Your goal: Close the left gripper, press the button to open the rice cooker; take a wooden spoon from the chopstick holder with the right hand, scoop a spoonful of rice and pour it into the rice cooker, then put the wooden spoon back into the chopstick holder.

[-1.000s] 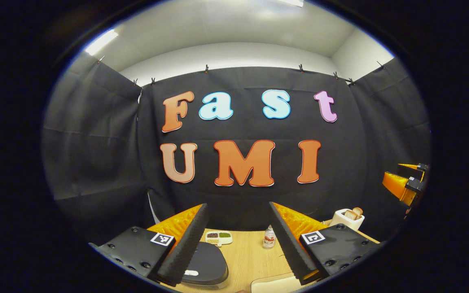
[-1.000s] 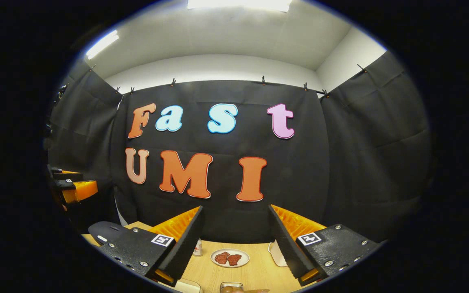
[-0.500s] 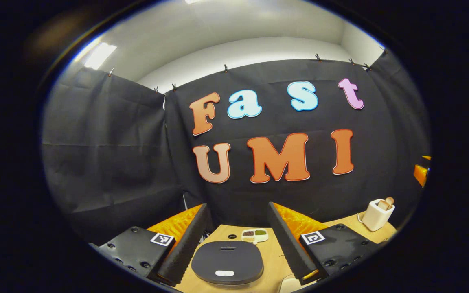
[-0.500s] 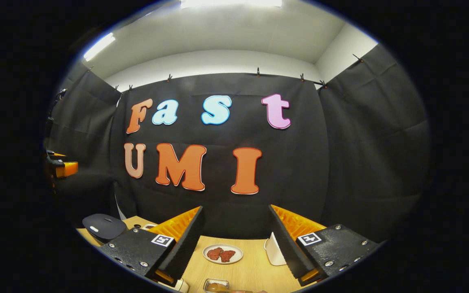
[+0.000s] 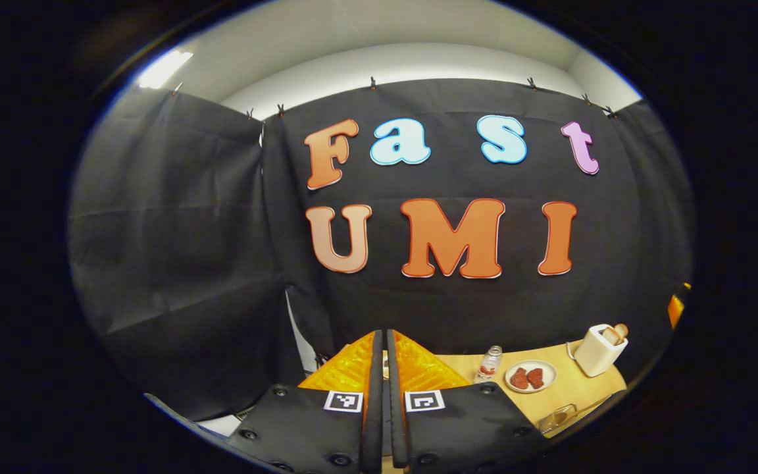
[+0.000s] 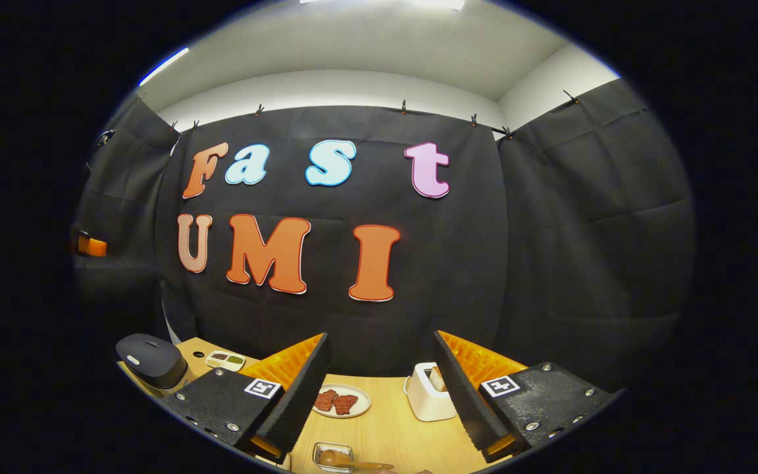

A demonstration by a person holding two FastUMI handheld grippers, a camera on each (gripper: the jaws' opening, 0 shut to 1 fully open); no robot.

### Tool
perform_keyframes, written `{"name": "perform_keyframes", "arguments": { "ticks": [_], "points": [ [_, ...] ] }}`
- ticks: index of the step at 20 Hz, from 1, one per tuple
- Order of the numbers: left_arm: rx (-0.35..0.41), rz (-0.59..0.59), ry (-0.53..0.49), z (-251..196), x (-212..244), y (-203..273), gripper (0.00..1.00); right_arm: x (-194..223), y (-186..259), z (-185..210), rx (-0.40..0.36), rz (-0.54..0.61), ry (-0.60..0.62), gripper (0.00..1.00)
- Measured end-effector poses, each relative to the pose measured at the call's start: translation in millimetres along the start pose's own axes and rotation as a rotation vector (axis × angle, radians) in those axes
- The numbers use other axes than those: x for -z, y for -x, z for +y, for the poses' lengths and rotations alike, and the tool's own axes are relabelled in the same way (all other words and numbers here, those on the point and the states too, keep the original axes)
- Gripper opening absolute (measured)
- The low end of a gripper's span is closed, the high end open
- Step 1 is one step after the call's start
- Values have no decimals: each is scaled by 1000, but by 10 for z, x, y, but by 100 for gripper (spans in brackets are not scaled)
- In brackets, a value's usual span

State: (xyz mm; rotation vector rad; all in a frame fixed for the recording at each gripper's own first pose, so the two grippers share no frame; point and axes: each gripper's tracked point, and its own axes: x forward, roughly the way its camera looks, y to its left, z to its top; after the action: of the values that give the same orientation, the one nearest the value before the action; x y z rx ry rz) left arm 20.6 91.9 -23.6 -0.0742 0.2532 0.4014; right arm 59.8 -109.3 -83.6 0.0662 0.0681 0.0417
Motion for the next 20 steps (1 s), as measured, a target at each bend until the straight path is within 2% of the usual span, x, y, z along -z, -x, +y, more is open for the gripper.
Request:
{"name": "perform_keyframes", "arguments": {
  "ticks": [1, 2, 5, 6, 7, 11, 12, 13, 16, 20],
  "points": [
    [14, 74, 32, 37, 178, -67, 5, 11, 18, -1, 8, 1, 2, 95],
    [39, 145, 65, 38, 336, -141, 5, 14, 24, 3, 12, 2, 2, 95],
    [51, 405, 134, 84, 895, -313, 5, 104, 34, 16, 24, 29, 16, 97],
    [39, 484, 158, 123, 1077, -358, 5, 161, 42, 1, 30, 43, 23, 95],
    [41, 578, 176, 133, 1274, -371, 5, 204, 57, -8, 35, 56, 30, 97],
    [21, 825, 264, 211, 1868, -428, 5, 473, 151, -38, 34, 116, 47, 95],
    [25, 859, 282, 219, 1948, -460, 10, 532, 168, -52, 35, 132, 47, 95],
    [24, 892, 300, 237, 2051, -470, 5, 576, 184, -68, 36, 145, 45, 95],
    [17, 985, 338, 273, 2307, -502, 5, 689, 207, -134, 51, 177, 44, 95],
    [10, 1066, 323, 288, 2630, -467, 5, 801, 240, -182, 84, 205, 22, 95]
  ]
}}
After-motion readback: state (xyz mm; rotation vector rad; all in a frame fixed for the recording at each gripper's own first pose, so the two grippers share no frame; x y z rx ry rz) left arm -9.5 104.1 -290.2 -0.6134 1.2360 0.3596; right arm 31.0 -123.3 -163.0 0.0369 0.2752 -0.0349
